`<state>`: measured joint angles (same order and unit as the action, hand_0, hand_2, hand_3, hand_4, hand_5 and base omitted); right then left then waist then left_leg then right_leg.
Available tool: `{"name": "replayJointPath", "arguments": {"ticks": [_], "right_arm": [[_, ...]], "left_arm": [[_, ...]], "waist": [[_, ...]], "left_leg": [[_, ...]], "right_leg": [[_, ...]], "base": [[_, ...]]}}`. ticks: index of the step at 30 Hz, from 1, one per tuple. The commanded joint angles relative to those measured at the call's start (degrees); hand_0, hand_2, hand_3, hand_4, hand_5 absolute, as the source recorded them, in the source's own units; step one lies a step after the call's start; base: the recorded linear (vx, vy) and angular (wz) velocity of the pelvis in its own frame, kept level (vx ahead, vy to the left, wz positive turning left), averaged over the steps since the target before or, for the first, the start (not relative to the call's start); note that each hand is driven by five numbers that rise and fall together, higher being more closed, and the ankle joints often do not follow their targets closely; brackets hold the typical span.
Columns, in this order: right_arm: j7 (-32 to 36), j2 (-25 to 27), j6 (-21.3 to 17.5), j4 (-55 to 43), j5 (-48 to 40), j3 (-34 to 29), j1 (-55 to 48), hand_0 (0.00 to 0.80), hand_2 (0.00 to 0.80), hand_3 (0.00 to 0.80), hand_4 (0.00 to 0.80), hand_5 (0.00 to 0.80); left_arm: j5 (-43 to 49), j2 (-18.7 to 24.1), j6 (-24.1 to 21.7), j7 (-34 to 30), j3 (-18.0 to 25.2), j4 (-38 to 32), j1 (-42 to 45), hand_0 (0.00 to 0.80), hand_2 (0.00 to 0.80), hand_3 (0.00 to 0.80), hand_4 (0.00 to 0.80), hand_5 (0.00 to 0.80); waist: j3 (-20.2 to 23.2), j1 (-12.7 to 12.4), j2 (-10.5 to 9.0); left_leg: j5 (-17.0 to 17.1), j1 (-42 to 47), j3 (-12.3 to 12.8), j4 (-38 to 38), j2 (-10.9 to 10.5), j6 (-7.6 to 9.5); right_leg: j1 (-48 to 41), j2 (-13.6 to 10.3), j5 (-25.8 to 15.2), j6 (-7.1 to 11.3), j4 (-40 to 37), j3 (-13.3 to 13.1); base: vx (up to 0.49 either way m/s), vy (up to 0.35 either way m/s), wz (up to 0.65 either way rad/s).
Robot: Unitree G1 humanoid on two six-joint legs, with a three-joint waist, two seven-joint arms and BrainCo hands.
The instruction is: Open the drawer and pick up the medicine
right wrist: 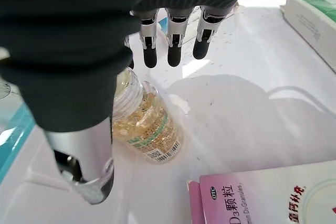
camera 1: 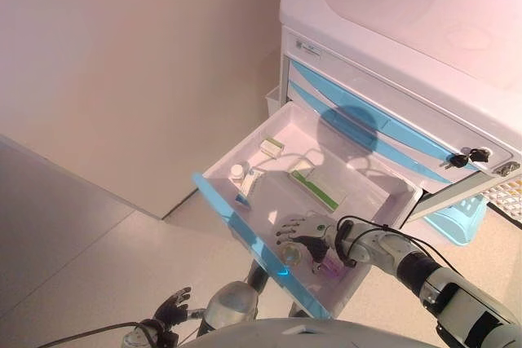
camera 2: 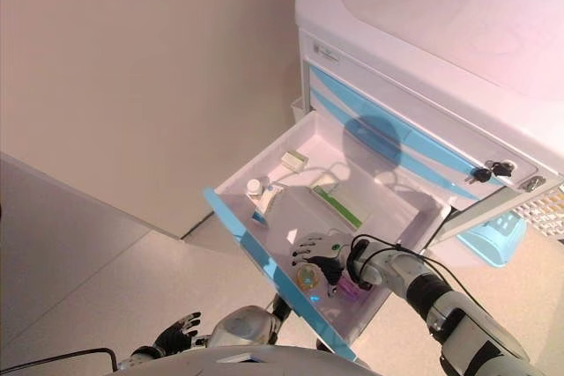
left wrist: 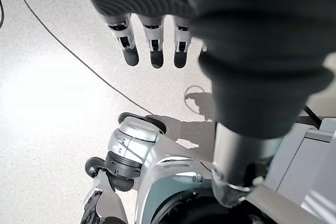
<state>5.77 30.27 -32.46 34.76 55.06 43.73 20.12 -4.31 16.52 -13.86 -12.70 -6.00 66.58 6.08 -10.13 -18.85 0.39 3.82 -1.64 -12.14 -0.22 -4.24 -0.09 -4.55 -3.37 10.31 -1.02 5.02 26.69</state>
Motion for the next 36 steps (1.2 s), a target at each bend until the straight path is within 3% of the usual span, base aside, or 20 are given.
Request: {"name": "replayJointPath", "arguments": {"ticks": [1,21,22,23,24,28,35,36], "right_arm": [[0.5,1.4,-2.1,-6.3,-4.4,2.9,-0.7,0.0,0.0,0.0,0.0,0.0],[-1.3,0.3,-2.0,-5.9,-3.9,3.1,-1.1,0.0,0.0,0.0,0.0,0.0],[-1.2,0.1,-1.7,-5.6,-4.1,3.2,-1.1,0.216,0.216,0.216,0.216,0.216],[-1.1,0.0,-1.7,-5.3,-3.9,3.3,-1.1,0.615,0.615,0.615,0.615,0.615],[-1.2,-0.1,-1.7,-5.1,-3.9,3.3,-1.1,0.8,0.8,0.8,0.8,0.8],[-1.9,-0.4,-1.6,-4.4,-3.6,3.5,-1.3,0.8,0.8,0.8,0.8,0.8],[-1.9,-0.9,-0.5,-3.8,-4.7,3.2,-1.6,0.8,0.8,0.8,0.8,0.8],[-2.0,-1.0,-0.3,-3.7,-4.7,3.0,-1.7,0.8,0.8,0.8,0.8,0.8]], "left_arm": [[2.4,-0.1,-1.3,0.1,-2.0,2.1,-0.6,0.0,0.0,0.0,0.0,0.0],[2.2,-0.4,-1.3,0.3,-2.5,1.9,-0.5,0.0,0.0,0.0,0.0,0.0],[2.2,-0.3,-1.3,0.2,-2.5,1.9,-0.5,0.0,0.0,0.0,0.0,0.0],[2.1,-0.3,-1.4,0.2,-2.6,1.9,-0.6,0.0,0.0,0.0,0.0,0.0],[2.1,-0.3,-1.4,0.2,-2.6,1.9,-0.5,0.0,0.0,0.0,0.0,0.0],[2.2,-0.4,-1.4,0.2,-2.7,1.9,-0.4,0.0,0.0,0.0,0.0,0.0],[2.4,-0.6,-1.3,0.2,-2.8,2.0,-0.5,0.0,0.0,0.0,0.0,0.0],[2.4,-0.5,-1.3,0.2,-2.9,2.0,-0.6,0.0,0.0,0.0,0.0,0.0]], "waist": [[1.1,-1.1,-0.24],[1.0,-1.3,0.37],[0.9,-1.4,0.42],[0.9,-1.5,0.47],[0.8,-1.5,0.52],[0.7,-1.7,0.19],[0.8,-1.7,0.06],[0.6,-1.8,0.47]], "left_leg": [[-3.1,0.3,-1.7,-1.7,-3.6,0.0],[-2.8,0.1,-1.9,-2.0,-3.7,0.17],[-2.8,0.0,-1.9,-2.0,-3.7,0.16],[-2.7,0.0,-2.0,-2.0,-3.8,0.17],[-2.7,0.0,-2.0,-2.0,-3.8,0.18],[-3.7,0.8,-2.2,-2.5,-3.7,-0.12],[-3.5,0.8,-2.3,-3.0,-3.6,-0.05],[-2.5,0.1,-2.2,-2.5,-3.8,0.28]], "right_leg": [[1.0,-3.3,-3.0,3.8,1.0,-0.4],[1.0,-3.5,-2.9,3.78,1.1,-0.1],[1.1,-3.5,-2.9,3.8,1.1,0.0],[1.1,-3.5,-2.9,3.79,1.1,0.0],[1.1,-3.6,-2.8,3.76,1.2,0.0],[0.7,-3.5,-1.4,3.83,1.3,-0.7],[0.7,-3.4,-1.5,3.95,1.3,-0.6],[1.1,-3.6,-2.8,3.87,1.3,0.3]], "base": [[0.0,0.0,0.0],[0.0,0.0,0.0],[0.0,0.0,0.0],[0.0,0.0,0.0],[0.062,-0.055,0.04],[0.036,-0.023,0.04],[-0.011,0.011,-0.01],[-0.075,0.073,0.0]]}}
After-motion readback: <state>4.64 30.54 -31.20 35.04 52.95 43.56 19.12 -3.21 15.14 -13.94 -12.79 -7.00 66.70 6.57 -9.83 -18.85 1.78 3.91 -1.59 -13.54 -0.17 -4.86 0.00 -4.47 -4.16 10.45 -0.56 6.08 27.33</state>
